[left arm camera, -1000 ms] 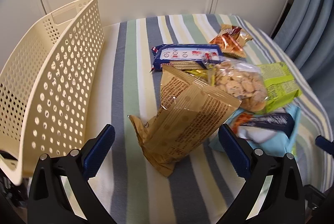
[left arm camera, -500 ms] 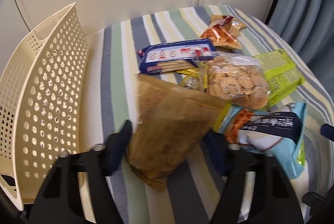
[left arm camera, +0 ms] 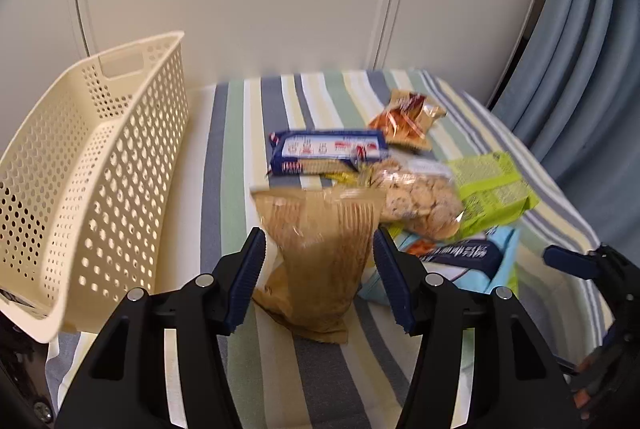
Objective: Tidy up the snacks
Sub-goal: 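Reach the left gripper to the tan cracker bag and close on it, then carry the tan bag with the left gripper into the cream basket and release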
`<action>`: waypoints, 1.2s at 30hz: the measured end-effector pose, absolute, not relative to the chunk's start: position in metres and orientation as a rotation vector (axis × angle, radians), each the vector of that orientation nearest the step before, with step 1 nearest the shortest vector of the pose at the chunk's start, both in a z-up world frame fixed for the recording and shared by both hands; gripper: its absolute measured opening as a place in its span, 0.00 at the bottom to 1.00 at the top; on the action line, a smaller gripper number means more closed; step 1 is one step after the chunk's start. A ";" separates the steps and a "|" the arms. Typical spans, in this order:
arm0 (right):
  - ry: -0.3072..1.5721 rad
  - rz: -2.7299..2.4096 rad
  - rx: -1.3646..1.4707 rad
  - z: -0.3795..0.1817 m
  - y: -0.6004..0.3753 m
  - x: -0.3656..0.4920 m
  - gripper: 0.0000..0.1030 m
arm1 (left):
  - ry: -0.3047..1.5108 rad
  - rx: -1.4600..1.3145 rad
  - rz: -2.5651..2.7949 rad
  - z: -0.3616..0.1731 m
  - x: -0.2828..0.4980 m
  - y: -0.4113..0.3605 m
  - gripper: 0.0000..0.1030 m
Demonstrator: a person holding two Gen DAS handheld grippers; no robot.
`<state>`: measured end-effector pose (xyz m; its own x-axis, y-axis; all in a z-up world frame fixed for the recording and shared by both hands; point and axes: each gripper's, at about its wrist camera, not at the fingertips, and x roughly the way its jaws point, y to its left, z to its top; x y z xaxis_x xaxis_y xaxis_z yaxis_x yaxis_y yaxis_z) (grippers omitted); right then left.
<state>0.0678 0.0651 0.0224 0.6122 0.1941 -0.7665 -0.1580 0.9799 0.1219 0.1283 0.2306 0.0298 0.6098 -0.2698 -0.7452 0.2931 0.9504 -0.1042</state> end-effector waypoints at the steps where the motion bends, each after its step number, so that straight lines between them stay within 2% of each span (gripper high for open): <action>1: 0.895 0.209 0.040 0.022 0.067 0.073 0.95 | 0.843 0.026 -0.328 0.033 0.128 0.232 0.56; 7: 0.937 0.258 0.016 0.018 0.081 0.097 0.95 | 0.846 0.005 -0.341 0.036 0.135 0.240 0.57; 9: 0.942 0.261 -0.005 0.018 0.087 0.103 0.95 | 0.873 0.009 -0.333 0.028 0.138 0.241 0.69; 10: 0.944 0.275 -0.006 0.018 0.089 0.103 0.95 | 0.883 0.017 -0.326 0.024 0.139 0.241 0.79; 11: 0.948 0.291 -0.002 0.018 0.091 0.105 0.95 | 0.889 0.028 -0.322 0.021 0.140 0.241 0.82; 18: 0.978 0.260 -0.034 0.008 0.095 0.115 0.95 | 0.959 0.053 -0.307 0.003 0.149 0.242 0.82; 20: 0.983 0.261 -0.017 0.006 0.091 0.114 0.77 | 0.973 0.046 -0.308 0.000 0.151 0.243 0.83; 22: 0.985 0.269 0.016 0.004 0.086 0.113 0.67 | 0.985 0.055 -0.301 -0.002 0.153 0.242 0.87; 27: 0.936 0.269 0.097 0.015 0.067 0.105 0.59 | 1.013 0.089 -0.309 -0.009 0.156 0.234 0.87; 28: 0.923 0.268 0.114 0.019 0.063 0.103 0.59 | 1.014 0.097 -0.309 -0.010 0.156 0.233 0.83; 29: 0.908 0.269 0.130 0.023 0.059 0.100 0.59 | 1.011 0.107 -0.315 -0.010 0.155 0.231 0.72; 30: 0.895 0.273 0.140 0.027 0.056 0.097 0.59 | 1.012 0.110 -0.327 -0.010 0.155 0.228 0.65; 31: 0.883 0.274 0.144 0.031 0.054 0.095 0.59 | 1.015 0.112 -0.333 -0.011 0.155 0.226 0.47; 32: 0.872 0.275 0.147 0.034 0.052 0.092 0.58 | 1.014 0.124 -0.319 -0.012 0.154 0.224 0.44; 36: 0.843 0.269 0.168 0.042 0.043 0.083 0.58 | 0.958 0.111 -0.331 -0.001 0.143 0.219 0.43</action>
<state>0.0832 0.0430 0.0420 0.6339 0.3001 -0.7128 -0.1680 0.9531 0.2518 0.1431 0.2192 -0.0015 0.5290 -0.2278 -0.8175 0.3249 0.9443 -0.0529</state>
